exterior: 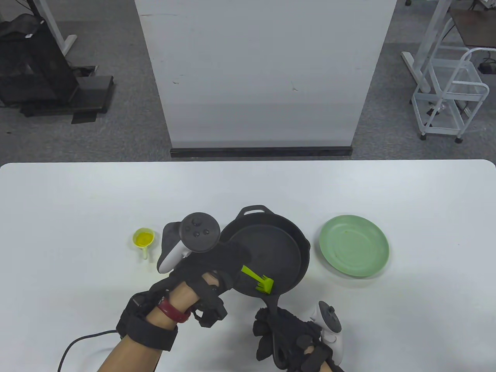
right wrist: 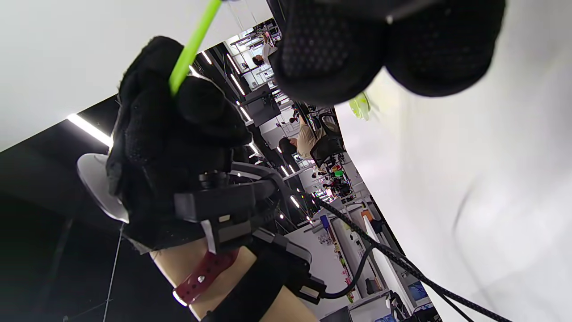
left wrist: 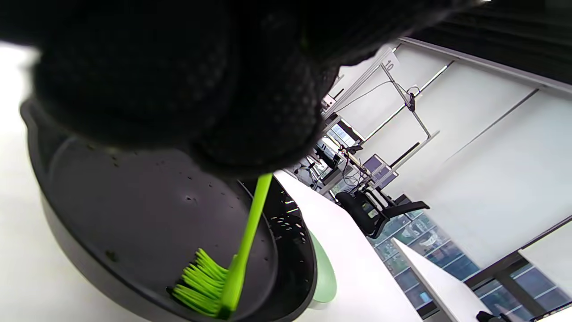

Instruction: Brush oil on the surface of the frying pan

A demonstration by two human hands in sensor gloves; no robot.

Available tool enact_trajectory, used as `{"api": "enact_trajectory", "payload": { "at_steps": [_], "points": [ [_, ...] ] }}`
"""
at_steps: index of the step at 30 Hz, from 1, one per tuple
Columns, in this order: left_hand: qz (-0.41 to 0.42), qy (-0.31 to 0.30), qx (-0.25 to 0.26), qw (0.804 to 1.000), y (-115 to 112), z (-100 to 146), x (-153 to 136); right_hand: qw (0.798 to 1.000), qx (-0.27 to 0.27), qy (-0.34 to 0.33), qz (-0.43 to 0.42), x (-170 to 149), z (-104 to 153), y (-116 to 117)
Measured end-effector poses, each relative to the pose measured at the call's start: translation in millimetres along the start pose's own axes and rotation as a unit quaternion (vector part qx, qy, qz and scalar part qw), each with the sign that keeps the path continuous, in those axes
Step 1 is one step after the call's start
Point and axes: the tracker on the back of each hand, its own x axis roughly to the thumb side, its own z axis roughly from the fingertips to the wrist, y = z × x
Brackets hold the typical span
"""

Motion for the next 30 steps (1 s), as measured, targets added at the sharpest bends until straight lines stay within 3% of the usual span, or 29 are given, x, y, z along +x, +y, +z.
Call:
{"api": "enact_trajectory", "payload": {
  "at_steps": [12, 19, 24, 30],
  "points": [
    [0.115, -0.004, 0.035, 0.993, -14.8, -18.9, -9.0, 1.0, 0.005, -0.007, -0.012, 0.3, -0.4, 0.1],
    [0.079, 0.002, 0.052, 0.996, -20.7, -24.9, -11.4, 1.0, 0.0, -0.006, -0.015, 0.7, 0.5, -0.2],
    [0.025, 0.02, 0.068, 0.997, -13.1, -19.8, -17.7, 1.0, -0.013, -0.01, -0.004, 3.3, 1.6, -1.2],
    [0.022, 0.038, 0.064, 0.997, -7.5, -12.0, -26.6, 1.0, -0.009, -0.016, -0.008, 5.1, 2.7, -0.9]
  ]
}}
